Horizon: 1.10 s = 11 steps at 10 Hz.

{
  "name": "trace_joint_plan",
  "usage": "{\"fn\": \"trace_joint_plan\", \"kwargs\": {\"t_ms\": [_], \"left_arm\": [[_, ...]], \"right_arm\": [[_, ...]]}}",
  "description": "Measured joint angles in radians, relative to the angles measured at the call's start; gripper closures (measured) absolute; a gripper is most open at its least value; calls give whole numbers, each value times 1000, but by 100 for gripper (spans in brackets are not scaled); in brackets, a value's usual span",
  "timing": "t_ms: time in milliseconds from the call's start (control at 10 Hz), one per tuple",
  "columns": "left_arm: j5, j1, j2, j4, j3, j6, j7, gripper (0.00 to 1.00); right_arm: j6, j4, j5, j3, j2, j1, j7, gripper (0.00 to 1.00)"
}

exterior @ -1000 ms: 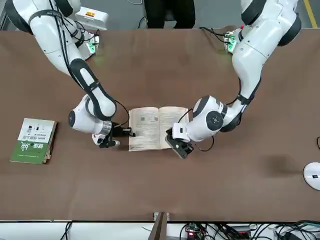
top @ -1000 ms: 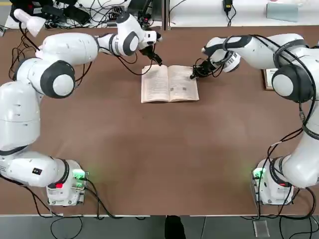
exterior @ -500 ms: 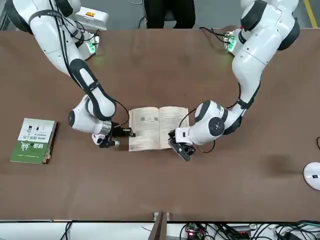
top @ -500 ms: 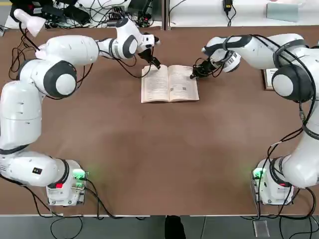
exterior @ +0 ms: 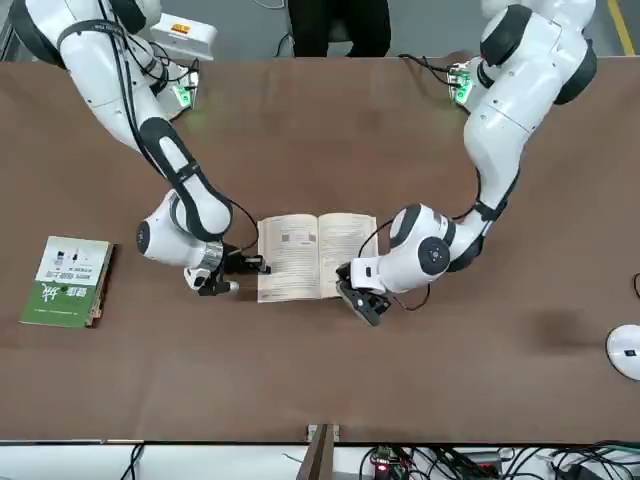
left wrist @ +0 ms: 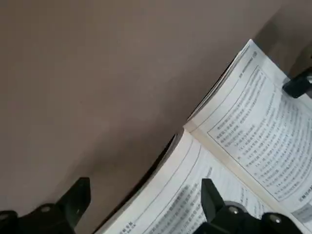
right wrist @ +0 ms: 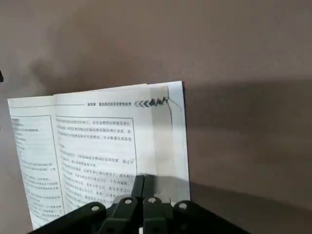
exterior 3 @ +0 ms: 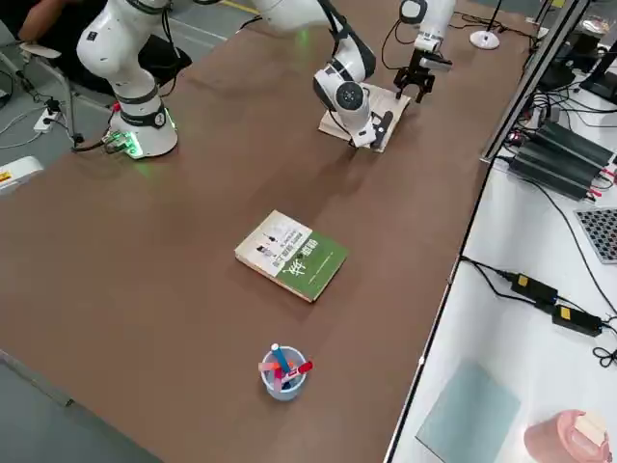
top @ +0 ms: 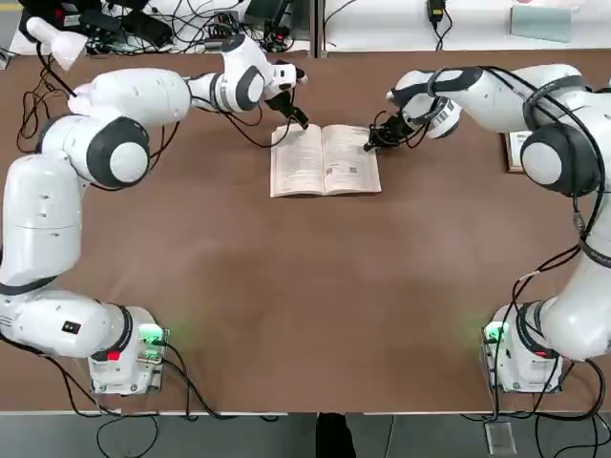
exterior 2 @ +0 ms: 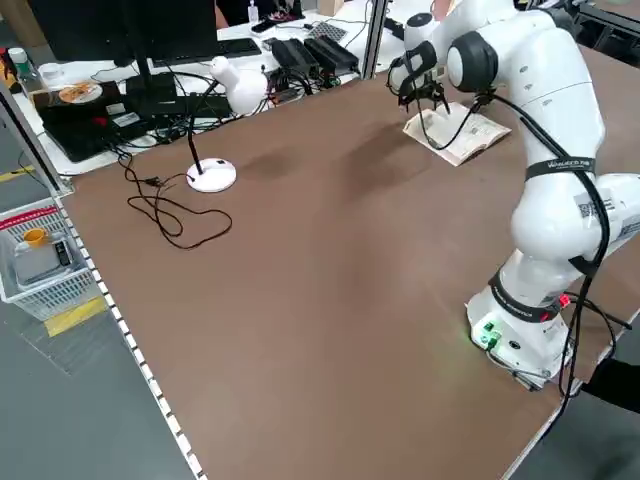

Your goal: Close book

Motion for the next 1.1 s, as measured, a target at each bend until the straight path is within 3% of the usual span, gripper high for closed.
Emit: {"fn": "trace_joint_plan", "kwargs": {"t_ms": [1100], "left_arm": [[-76,4,23,20,-20,15,79,0]], "right_arm": [[0,0,0,0,0,0,0,97]]}}
